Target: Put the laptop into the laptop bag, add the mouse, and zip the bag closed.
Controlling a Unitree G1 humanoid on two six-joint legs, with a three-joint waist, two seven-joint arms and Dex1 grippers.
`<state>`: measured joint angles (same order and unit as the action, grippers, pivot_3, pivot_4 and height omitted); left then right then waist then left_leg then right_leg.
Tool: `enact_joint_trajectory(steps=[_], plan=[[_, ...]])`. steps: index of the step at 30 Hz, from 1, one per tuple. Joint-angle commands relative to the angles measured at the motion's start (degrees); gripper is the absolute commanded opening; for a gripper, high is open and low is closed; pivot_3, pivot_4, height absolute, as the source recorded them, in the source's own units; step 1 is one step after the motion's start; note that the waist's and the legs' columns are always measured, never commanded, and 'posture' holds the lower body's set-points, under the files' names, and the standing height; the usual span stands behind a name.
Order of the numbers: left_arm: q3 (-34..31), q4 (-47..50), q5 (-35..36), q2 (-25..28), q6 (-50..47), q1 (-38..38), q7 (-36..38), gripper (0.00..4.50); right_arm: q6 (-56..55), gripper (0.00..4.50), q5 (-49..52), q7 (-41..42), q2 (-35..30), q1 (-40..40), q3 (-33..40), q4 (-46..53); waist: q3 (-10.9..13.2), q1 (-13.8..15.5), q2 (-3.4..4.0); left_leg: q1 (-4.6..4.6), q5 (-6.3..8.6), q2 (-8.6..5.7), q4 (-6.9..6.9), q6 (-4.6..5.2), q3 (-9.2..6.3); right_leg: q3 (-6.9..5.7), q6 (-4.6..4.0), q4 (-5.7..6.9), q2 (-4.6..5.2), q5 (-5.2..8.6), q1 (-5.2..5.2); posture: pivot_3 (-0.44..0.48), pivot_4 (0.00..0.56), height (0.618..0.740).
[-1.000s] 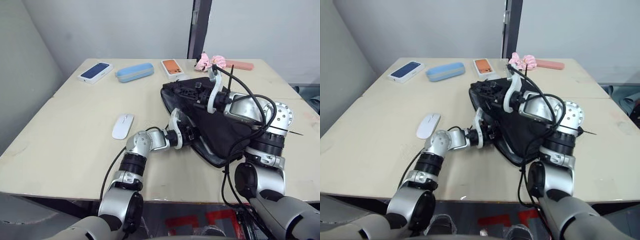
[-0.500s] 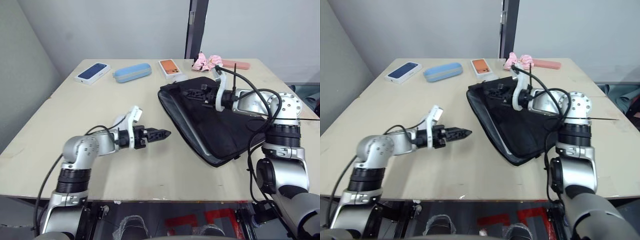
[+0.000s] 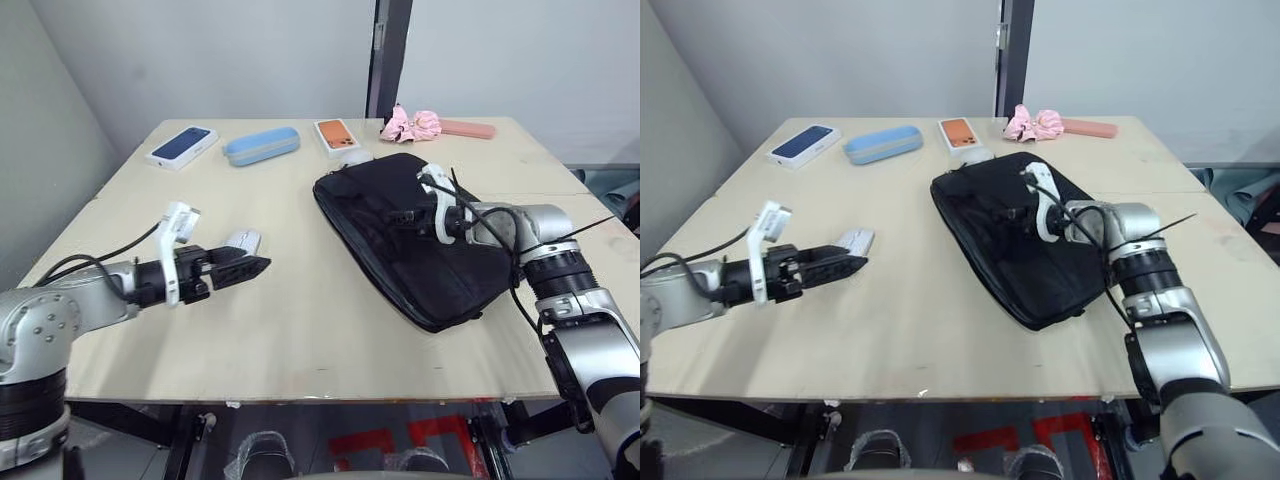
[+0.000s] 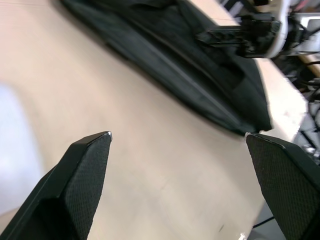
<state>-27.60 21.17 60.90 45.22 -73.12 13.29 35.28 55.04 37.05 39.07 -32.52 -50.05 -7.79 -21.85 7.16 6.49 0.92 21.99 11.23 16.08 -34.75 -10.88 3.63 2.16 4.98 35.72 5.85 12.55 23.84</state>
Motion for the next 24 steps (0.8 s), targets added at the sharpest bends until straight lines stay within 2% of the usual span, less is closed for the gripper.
enact_joint_trajectory(steps=[1, 5, 7, 8, 10, 14, 20, 21, 24], plan=[[-2.9, 0.8, -3.7, 3.3, 6.2, -3.0, 2.8, 4.47, -2.9, 0.00, -3.3, 2.3, 0.6, 1.7, -0.3, 2.9, 0.0, -0.2, -0.02, 0.00, 0.00, 0.00, -0.01, 0.00, 0.00, 0.00, -0.19, 0.01, 0.00, 0.11, -0.01, 0.000, 0.150, 0.740], [-3.3, -1.8, -10.8, 3.2, 17.2, -6.4, 4.9, 4.47, -6.2, 0.00, -5.8, 3.8, 1.6, 3.1, 0.7, 3.7, 0.0, -0.5, -0.02, 0.00, -0.01, 0.00, -0.10, 0.03, -0.02, 0.00, -0.26, 0.06, 0.02, 0.14, -0.02, 0.000, 0.150, 0.740], [-3.0, -3.1, -12.3, 3.6, 19.5, -7.6, 6.0, 4.47, -7.6, 0.00, -6.4, 5.2, 1.6, 3.3, 1.6, 4.1, 0.0, -0.6, -0.02, -0.01, -0.01, 0.00, -0.14, 0.04, -0.03, 0.00, -0.27, 0.12, 0.02, 0.14, -0.01, 0.000, 0.150, 0.740], [-2.9, -3.7, -12.6, 4.2, 19.8, -8.4, 7.0, 4.50, -7.6, 0.49, -6.1, 5.5, 1.6, 3.0, 2.7, 3.8, 0.0, -0.7, -0.02, -0.03, -0.01, 0.00, -0.17, 0.04, -0.03, 0.00, -0.28, 0.17, 0.02, 0.15, -0.01, 0.000, 0.150, 0.740], [-2.9, -4.9, -13.3, 5.2, 20.4, -9.7, 8.4, 4.50, -8.1, 0.91, -5.4, 6.5, 1.2, 2.5, 4.9, 3.2, 0.0, -0.9, -0.02, -0.05, -0.01, 0.00, -0.19, 0.04, -0.03, 0.01, -0.32, 0.22, 0.02, 0.17, -0.01, 0.000, 0.150, 0.740], [-4.0, -6.8, -13.6, 6.0, 20.8, -10.5, 9.4, 4.50, -8.4, 2.31, -5.4, 8.6, 0.0, 1.7, 7.5, 3.6, 0.0, -1.1, -0.02, -0.08, -0.02, 0.00, -0.20, 0.05, -0.03, 0.01, -0.34, 0.31, 0.02, 0.18, 0.01, 0.000, 0.150, 0.740], [-5.7, -13.7, -15.9, 9.7, 23.1, -8.0, 11.9, 4.50, -12.5, 4.36, -8.0, 17.4, -8.1, -0.3, 7.7, 4.4, 0.0, -1.1, -0.02, -0.08, -0.03, 0.00, -0.23, 0.08, -0.02, 0.02, -0.35, 0.35, 0.02, 0.19, 0.04, 0.000, 0.150, 0.740], [-5.8, -15.1, -16.6, 10.8, 23.9, -7.7, 12.8, 4.50, -15.1, 4.44, -9.7, 19.9, -10.2, 0.0, 6.5, 4.6, 0.0, -1.1, -0.04, -0.08, -0.03, 0.00, -0.23, 0.08, -0.03, 0.02, -0.36, 0.36, 0.02, 0.19, 0.03, 0.000, 0.150, 0.740], [-6.9, -20.9, -19.3, 16.0, 27.8, -6.7, 17.8, 4.50, -32.1, 4.44, -19.4, 30.1, -20.1, 1.6, 1.9, 4.0, 0.0, -1.0, -0.04, -0.06, -0.01, 0.00, -0.22, 0.13, -0.03, -0.01, -0.44, 0.29, 0.03, 0.24, 0.03, 0.000, 0.150, 0.740]])
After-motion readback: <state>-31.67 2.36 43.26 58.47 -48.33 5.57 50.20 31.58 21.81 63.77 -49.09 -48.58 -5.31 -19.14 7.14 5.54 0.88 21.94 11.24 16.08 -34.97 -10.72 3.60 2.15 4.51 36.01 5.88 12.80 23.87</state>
